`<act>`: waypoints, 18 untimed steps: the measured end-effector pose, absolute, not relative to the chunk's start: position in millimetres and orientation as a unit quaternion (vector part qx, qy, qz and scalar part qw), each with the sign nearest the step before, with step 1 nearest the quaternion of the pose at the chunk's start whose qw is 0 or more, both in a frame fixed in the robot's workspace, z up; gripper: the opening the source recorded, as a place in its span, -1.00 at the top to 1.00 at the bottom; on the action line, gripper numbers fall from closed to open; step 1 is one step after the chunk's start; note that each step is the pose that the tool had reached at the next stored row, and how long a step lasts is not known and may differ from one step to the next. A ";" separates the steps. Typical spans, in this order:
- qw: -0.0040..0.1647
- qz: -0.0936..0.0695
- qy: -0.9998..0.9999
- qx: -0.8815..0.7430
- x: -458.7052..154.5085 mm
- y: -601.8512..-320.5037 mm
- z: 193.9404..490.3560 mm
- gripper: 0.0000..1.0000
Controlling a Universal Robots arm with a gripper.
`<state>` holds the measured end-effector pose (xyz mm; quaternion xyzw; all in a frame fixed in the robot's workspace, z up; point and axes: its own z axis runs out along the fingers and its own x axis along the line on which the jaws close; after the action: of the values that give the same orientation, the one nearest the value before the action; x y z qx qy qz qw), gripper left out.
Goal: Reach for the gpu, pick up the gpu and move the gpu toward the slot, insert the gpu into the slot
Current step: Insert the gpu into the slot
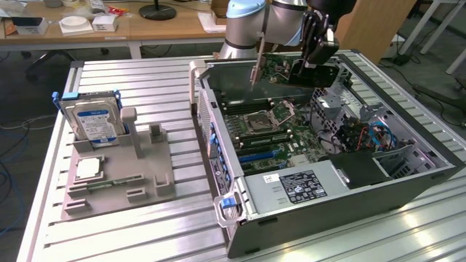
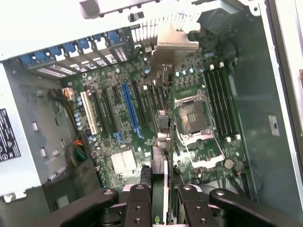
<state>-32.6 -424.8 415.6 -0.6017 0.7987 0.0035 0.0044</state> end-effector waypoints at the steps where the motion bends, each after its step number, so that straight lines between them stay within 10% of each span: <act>1: 0.004 0.003 0.799 -0.602 -35.4 -424.8 415.5 0.47; 18: 0.004 0.004 0.789 -0.614 -46.4 -425.1 403.0 0.47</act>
<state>-46.4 -425.1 403.0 -0.6142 0.7891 0.0035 0.0043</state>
